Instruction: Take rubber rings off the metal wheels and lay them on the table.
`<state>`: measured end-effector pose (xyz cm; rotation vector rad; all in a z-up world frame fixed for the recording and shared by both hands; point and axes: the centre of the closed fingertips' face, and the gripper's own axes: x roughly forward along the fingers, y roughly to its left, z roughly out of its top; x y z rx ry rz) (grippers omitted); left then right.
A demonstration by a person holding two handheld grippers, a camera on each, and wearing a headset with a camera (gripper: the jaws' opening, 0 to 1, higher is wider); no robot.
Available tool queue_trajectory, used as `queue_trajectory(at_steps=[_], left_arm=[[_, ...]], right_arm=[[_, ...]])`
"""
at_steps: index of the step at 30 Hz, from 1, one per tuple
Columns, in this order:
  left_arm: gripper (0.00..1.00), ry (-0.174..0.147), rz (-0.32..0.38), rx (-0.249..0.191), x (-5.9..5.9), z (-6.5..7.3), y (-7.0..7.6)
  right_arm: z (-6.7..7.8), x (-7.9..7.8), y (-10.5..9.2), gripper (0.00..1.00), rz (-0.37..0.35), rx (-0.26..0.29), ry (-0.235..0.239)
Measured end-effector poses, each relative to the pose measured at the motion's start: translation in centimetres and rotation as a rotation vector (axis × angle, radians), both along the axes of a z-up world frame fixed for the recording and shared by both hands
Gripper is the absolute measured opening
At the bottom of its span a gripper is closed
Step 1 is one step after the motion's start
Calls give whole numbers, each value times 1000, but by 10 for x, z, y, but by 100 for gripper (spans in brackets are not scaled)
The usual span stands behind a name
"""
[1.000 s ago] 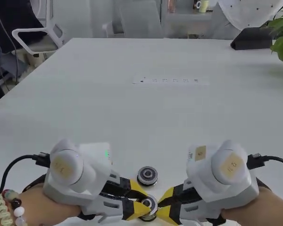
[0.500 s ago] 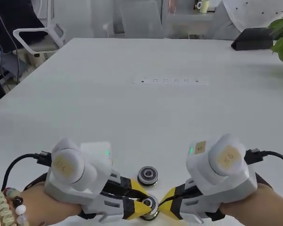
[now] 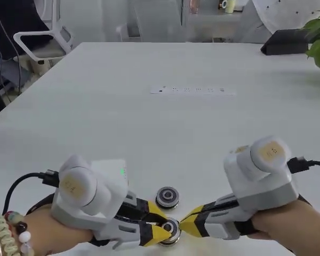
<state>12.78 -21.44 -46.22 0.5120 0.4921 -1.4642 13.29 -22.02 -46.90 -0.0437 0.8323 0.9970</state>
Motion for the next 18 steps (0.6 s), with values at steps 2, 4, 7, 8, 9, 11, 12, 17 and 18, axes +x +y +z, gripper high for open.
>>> queue_trajectory(at_steps=[2,4,7,8,9,11,12,17,18], left_arm=[[7,-11,-8,14,0,0,0],[7,-19,-11,22,-1,0,0],[7,-21,-9,21,0,0,0],[7,-21,-10,20,0,0,0],[7,-21,-10,20,0,0,0],[7,-21,-10,18,0,0,0],[7,-23,-11,18,-1,0,0],[7,-22,-12,14,-1,0,0],[7,-21,-12,13,-1,0,0]], right_arm=[[1,-1,1,0,4,2,-3],[2,-1,1,0,5,8,-4],[4,-2,2,0,5,14,-4],[4,-2,4,0,10,14,-6],[5,-3,4,0,13,12,-9],[6,-4,5,0,16,13,-12],[6,-4,5,0,17,16,-12],[8,-5,7,0,25,21,-17],[8,-5,7,0,27,21,-19]])
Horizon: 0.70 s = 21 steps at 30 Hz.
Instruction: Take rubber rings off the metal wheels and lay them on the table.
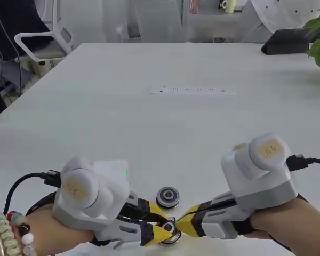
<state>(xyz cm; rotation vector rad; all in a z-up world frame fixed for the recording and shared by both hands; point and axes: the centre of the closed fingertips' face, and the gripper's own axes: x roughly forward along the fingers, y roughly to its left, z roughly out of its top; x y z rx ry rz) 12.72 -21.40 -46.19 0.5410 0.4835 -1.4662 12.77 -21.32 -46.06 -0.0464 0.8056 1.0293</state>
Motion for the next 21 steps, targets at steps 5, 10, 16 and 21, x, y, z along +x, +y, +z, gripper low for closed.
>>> queue_trajectory(at_steps=[5,10,16,21], left_arm=[[7,5,2,-4,0,0,0],[7,6,3,-4,0,0,0],[7,7,5,0,0,0,0],[7,10,12,-3,0,0,0]], right_arm=[[7,-6,9,0,36,51,4],[7,-2,11,0,25,38,-8],[-1,-2,5,0,14,-2,5],[-5,-1,1,0,-3,-16,16]])
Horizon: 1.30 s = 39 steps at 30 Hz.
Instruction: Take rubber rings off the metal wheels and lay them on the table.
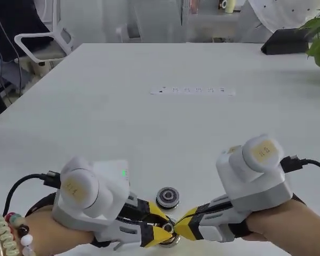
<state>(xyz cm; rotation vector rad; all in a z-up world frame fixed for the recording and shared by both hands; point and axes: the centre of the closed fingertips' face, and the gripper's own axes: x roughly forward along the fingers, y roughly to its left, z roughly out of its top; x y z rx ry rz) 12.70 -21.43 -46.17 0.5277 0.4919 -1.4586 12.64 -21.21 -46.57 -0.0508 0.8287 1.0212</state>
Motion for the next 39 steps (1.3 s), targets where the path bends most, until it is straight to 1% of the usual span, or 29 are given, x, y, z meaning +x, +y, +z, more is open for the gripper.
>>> queue_trajectory(at_steps=[2,6,10,12,14,15,16,18,21,22,24,25,27,29,31,32,35,37,38,39], left_arm=[[7,1,2,3,0,0,0],[7,-1,0,12,0,0,0],[8,-7,-7,32,0,0,3],[7,-7,-9,31,0,1,4],[8,0,-1,2,2,9,3],[9,9,10,-15,4,13,1],[10,32,29,-47,4,19,-1],[14,54,38,-87,4,30,-3],[24,53,35,-122,2,44,-3],[27,48,38,-131,2,51,-4],[33,41,36,-134,2,58,-5],[36,26,25,-140,2,65,-6],[41,7,14,-159,2,77,-7],[44,10,14,-169,2,85,-7],[46,8,8,-175,1,93,-5],[48,-4,6,-177,1,98,-3],[55,-24,-2,-167,0,105,3],[60,-49,-4,-163,-1,111,8],[61,-62,-5,-166,-1,115,11],[61,-62,-4,-167,-1,117,13]], right_arm=[[0,0,-1,0,-6,-2,4],[0,1,-3,0,-2,-21,-16],[0,2,-6,0,-9,-15,-8],[1,3,-7,0,-19,-10,-6],[2,4,-7,0,-29,1,-3],[4,4,-7,0,-32,9,-2],[4,4,-7,0,-33,14,-2],[7,4,-6,0,-39,33,4],[10,4,-6,0,-42,44,1],[12,5,-6,0,-43,47,-1],[15,6,-7,0,-49,55,-8],[18,8,-8,0,-55,60,-11],[22,11,-10,0,-68,71,-19],[25,12,-12,0,-79,80,-22],[28,14,-14,0,-92,90,-28],[30,15,-15,0,-99,95,-30],[32,17,-18,0,-109,93,-40],[34,19,-21,0,-118,86,-55],[36,20,-23,0,-124,90,-58],[37,21,-24,0,-130,95,-58]])
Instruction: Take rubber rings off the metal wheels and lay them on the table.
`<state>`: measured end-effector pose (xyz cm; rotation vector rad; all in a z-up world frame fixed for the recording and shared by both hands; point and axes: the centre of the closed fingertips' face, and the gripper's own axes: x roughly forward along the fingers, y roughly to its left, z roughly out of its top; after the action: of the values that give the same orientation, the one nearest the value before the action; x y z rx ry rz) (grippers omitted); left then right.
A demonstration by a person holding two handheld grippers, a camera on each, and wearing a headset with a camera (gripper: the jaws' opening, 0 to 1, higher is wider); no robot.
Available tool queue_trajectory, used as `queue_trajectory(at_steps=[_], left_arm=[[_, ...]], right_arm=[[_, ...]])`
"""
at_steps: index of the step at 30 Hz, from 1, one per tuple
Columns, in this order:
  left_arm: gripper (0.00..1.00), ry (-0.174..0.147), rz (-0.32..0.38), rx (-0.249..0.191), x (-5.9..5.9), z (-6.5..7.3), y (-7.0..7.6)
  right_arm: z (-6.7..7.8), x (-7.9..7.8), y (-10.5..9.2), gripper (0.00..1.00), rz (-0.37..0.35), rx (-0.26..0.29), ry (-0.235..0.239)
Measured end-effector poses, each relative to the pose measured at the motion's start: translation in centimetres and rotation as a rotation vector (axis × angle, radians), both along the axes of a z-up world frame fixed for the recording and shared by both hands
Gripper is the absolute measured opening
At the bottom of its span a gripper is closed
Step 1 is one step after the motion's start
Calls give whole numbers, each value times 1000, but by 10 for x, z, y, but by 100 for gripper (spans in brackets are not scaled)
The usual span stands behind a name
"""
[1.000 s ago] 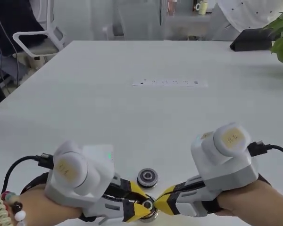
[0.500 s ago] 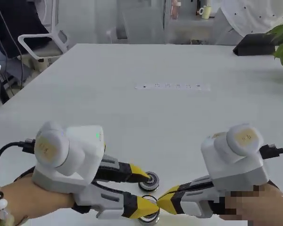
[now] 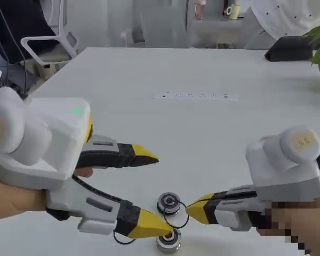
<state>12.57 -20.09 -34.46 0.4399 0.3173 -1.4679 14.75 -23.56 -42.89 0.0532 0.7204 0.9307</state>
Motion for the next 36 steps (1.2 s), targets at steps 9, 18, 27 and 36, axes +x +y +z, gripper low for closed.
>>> queue_trajectory(at_steps=[9,18,27,36], left_arm=[[72,-25,61,17,7,10,32],[73,-55,178,-19,10,18,69],[77,-14,275,-38,7,7,96],[76,40,338,-33,-3,-15,106]], right_arm=[[17,6,-6,0,-41,19,-37],[29,8,-7,0,-64,59,-55],[48,11,-7,0,-95,129,-66],[67,13,-4,0,-117,177,-105]])
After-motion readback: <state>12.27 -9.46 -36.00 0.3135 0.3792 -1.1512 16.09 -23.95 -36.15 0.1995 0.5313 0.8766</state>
